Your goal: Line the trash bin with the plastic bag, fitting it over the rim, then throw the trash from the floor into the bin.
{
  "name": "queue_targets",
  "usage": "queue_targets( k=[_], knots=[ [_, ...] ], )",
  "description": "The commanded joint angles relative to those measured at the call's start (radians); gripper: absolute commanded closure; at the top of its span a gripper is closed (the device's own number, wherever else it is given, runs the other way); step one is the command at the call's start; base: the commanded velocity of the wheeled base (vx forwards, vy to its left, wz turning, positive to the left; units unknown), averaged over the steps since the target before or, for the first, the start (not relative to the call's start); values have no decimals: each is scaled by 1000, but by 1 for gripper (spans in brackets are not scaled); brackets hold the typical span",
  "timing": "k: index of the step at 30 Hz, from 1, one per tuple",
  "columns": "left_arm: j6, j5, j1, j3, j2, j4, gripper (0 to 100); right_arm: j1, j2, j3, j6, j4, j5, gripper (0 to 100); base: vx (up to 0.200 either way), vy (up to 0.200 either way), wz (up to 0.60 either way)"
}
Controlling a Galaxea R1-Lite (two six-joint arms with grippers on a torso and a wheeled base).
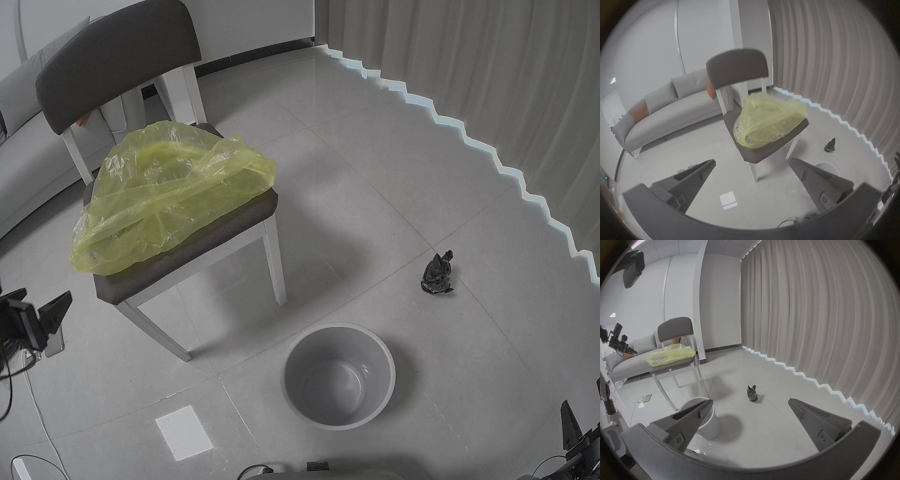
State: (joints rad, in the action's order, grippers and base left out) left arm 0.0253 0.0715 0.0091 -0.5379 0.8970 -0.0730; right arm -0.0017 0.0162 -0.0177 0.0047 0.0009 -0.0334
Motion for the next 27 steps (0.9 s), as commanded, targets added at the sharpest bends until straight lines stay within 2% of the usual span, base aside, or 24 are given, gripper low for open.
queue_targets(
  k=[1, 10, 12, 21, 27],
  knots=[
    [5, 48, 28, -195, 424, -4, 0, 0, -16, 16, 3, -1, -3, 0, 0, 0, 0],
    [13, 79, 51, -297, 545, -62, 0, 0, -16, 16, 5, -1, -5, 0, 0, 0, 0],
    [16, 110, 54, -320, 569, -79, 0, 0, -16, 16, 11, -1, -8, 0, 0, 0, 0],
    [16, 126, 54, -317, 582, -82, 0, 0, -16, 18, 23, -4, -10, 0, 0, 0, 0],
    [19, 137, 84, -338, 586, -90, 0, 0, -16, 18, 23, -4, -10, 0, 0, 0, 0]
  ],
)
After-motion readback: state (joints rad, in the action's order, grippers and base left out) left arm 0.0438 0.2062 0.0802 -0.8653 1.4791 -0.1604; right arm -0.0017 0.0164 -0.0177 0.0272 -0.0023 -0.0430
